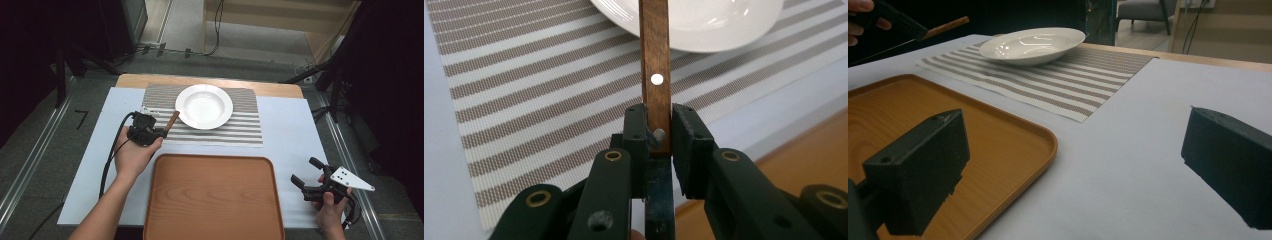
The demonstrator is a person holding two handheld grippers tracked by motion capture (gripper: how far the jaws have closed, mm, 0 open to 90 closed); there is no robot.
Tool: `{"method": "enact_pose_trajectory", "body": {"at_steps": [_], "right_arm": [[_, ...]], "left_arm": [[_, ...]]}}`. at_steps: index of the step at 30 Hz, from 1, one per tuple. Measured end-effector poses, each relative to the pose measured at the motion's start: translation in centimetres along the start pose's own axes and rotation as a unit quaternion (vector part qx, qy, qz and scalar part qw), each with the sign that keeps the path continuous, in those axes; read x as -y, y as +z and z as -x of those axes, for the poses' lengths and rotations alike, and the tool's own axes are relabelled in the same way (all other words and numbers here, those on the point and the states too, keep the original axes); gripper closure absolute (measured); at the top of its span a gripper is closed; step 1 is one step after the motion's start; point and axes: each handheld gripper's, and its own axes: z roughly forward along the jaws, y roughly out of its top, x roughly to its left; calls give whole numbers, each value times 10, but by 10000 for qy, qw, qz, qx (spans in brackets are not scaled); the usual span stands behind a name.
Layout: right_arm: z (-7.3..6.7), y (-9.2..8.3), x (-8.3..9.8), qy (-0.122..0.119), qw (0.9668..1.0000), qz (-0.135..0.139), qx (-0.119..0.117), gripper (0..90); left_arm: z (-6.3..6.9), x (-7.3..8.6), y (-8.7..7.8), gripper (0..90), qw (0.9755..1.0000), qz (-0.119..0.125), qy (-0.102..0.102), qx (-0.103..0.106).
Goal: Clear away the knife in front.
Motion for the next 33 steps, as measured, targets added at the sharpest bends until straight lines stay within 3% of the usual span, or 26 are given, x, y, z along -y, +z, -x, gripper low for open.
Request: {"method": "enact_pose_trajectory", "body": {"at_steps": [19, 25, 33], "right_arm": [[0, 0, 0, -20, 10000, -15, 8, 0], [0, 0, 0, -30, 10000, -15, 5, 0], [-1, 0, 0, -52, 10000, -12, 6, 0]], "left_arm": [[31, 43, -23, 779, 9996, 100, 78, 271], [44, 57, -28, 779, 9996, 75, 134, 243], [53, 73, -35, 779, 9992, 113, 3, 379]]}}
